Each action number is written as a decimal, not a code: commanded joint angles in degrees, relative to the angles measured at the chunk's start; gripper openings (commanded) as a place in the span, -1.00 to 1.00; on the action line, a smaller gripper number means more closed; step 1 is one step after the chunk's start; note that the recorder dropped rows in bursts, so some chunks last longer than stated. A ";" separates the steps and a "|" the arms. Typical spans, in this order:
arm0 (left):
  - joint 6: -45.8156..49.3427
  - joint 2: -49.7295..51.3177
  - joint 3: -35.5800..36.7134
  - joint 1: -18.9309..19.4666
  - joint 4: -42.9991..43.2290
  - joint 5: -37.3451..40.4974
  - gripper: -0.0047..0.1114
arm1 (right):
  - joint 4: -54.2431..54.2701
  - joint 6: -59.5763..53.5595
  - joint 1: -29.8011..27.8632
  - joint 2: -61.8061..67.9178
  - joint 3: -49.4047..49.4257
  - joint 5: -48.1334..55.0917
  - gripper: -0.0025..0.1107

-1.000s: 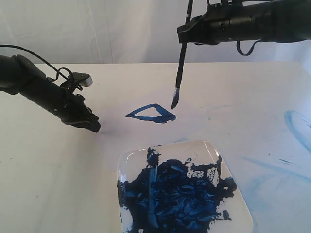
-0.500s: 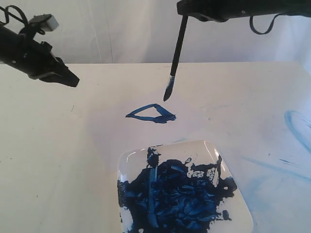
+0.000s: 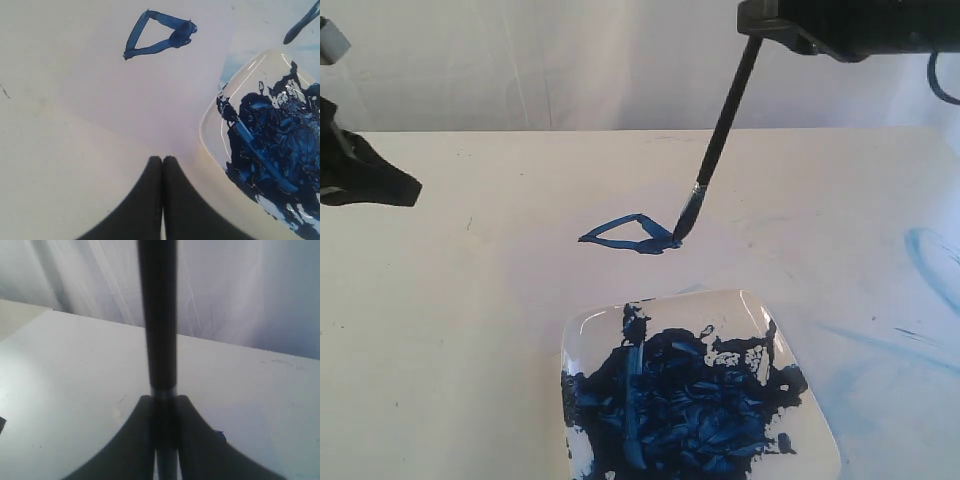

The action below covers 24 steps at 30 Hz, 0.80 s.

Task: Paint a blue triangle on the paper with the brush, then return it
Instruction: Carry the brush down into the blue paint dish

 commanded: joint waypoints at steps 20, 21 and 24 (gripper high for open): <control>-17.97 -47.72 25.03 0.22 18.42 8.64 -0.92 | -2.46 12.37 -0.33 -16.73 16.08 12.72 -0.96; -17.97 -48.42 25.99 0.22 18.42 8.82 -0.92 | -2.46 14.77 -0.33 -16.73 16.08 12.60 -0.96; -17.97 -50.47 29.13 0.22 18.04 8.43 -0.92 | -2.95 22.80 -0.33 -16.73 16.72 8.82 -0.96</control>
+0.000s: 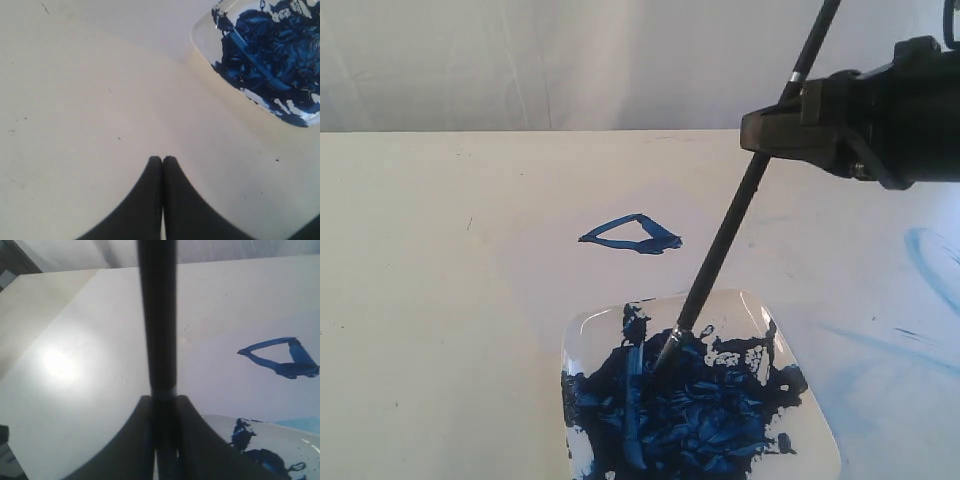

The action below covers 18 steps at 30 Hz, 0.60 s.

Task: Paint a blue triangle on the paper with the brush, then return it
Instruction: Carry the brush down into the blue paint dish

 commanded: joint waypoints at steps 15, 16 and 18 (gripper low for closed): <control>-0.28 -4.93 6.77 0.22 -2.32 -2.46 -0.92 | -22.28 44.10 -1.41 11.59 -1.25 -11.14 -0.96; -0.28 -4.93 6.87 0.22 -2.32 -2.56 -0.92 | -22.28 44.10 -1.89 13.06 -2.33 -9.48 -0.96; 0.16 -4.93 6.86 0.22 -2.32 -2.56 -0.92 | -22.28 43.99 -3.39 16.64 -5.36 -4.88 -0.96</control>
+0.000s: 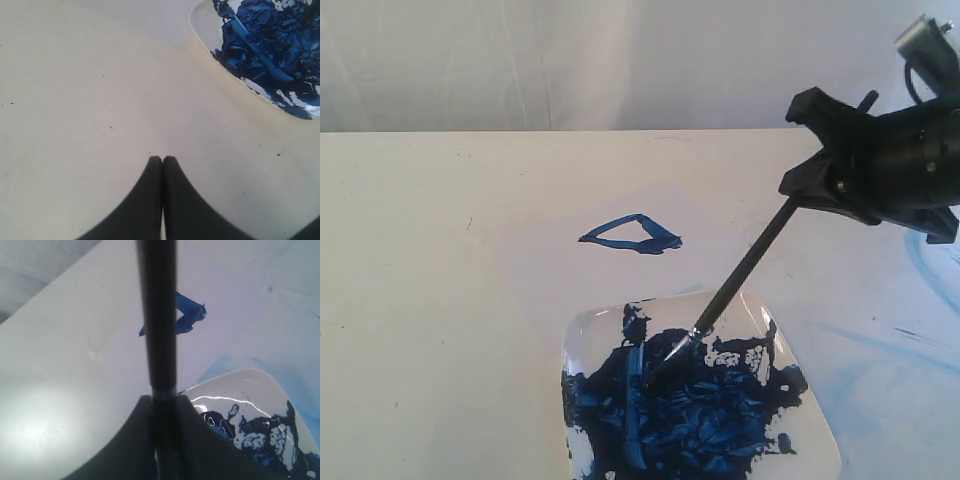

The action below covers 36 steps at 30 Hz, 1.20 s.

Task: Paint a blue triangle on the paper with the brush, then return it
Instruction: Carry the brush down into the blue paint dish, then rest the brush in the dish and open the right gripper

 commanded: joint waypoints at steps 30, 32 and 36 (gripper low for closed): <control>1.33 -0.40 2.16 0.22 -1.27 -4.02 -0.92 | -1.57 -7.17 -7.64 20.95 -12.34 17.25 -0.96; 1.22 -0.40 2.16 0.22 -1.58 -3.87 -0.92 | -1.89 -7.17 -7.64 21.47 -12.34 17.25 -0.96; 1.22 -0.40 2.16 0.22 -2.34 -3.76 -0.92 | -1.89 -7.17 -7.64 22.53 -12.34 18.00 -0.96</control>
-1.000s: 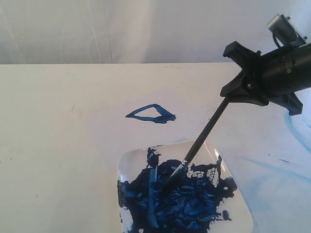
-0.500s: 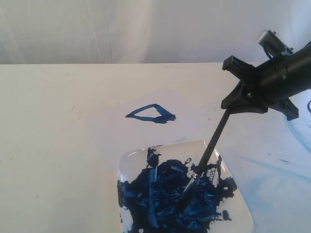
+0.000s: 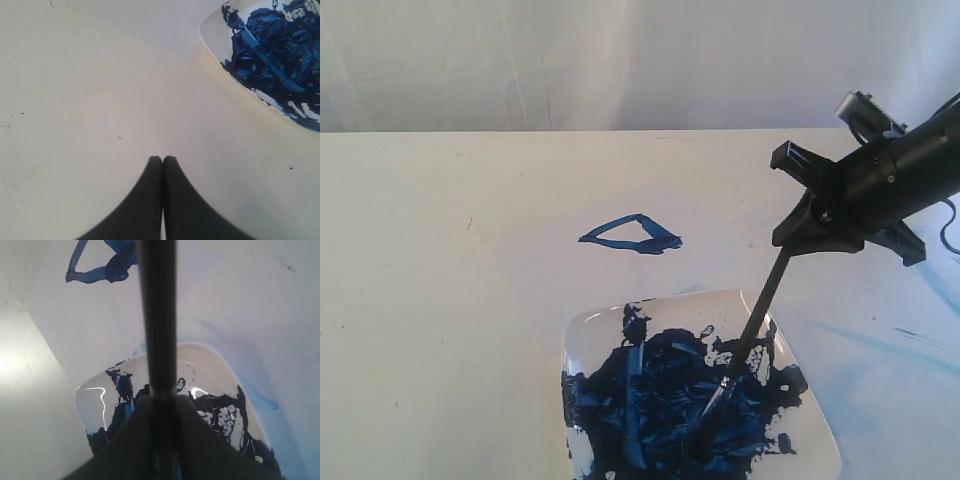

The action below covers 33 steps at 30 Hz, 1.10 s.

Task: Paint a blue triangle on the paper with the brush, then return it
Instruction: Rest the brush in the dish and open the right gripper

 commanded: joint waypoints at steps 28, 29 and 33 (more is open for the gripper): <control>0.17 -0.40 0.44 0.22 -1.44 0.52 -0.92 | 3.41 5.20 -0.44 10.51 -0.34 -9.25 -0.96; 0.17 -0.40 0.44 0.22 -1.44 0.52 -0.92 | 3.41 5.20 -0.44 10.51 -0.34 -9.53 -0.96; 0.17 -0.40 0.44 0.22 -1.44 0.52 -0.92 | 3.41 5.30 -0.44 10.51 -0.34 -11.07 -0.96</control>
